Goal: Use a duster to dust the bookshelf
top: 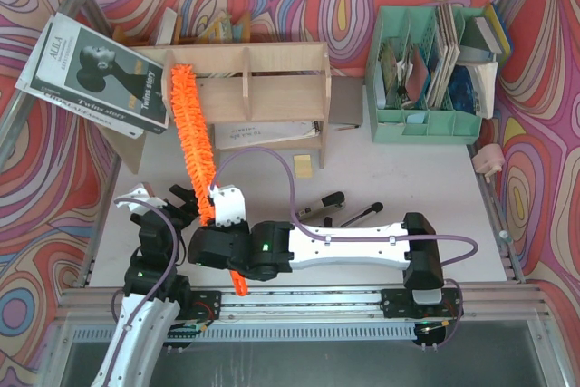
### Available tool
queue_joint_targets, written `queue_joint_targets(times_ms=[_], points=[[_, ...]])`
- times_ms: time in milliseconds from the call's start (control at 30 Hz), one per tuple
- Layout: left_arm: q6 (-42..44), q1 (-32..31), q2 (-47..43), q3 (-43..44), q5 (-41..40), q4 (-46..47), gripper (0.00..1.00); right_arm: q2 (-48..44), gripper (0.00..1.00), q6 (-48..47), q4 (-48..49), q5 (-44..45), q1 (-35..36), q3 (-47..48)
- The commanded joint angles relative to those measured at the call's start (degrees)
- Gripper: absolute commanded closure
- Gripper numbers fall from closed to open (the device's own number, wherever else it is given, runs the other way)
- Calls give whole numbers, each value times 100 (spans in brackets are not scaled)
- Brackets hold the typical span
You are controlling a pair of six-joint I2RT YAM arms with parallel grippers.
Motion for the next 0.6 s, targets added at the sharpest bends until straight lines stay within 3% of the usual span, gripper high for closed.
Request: queue_joint_targets(times_ms=[0, 200, 400, 500, 567], points=[[-17, 28, -42, -97, -66, 34, 2, 65, 100, -257, 187, 114, 18, 251], [-24, 28, -17, -106, -54, 58, 2, -305, 100, 1172, -853, 904, 17, -53], [-26, 28, -5, -107, -62, 61, 2, -557, 100, 1819, -1301, 1259, 18, -270], [-26, 28, -7, -115, -62, 61, 1, -591, 100, 1711, -1260, 1290, 18, -264], [-26, 28, -5, -115, -70, 63, 1, -642, 100, 822, -662, 1121, 18, -306]])
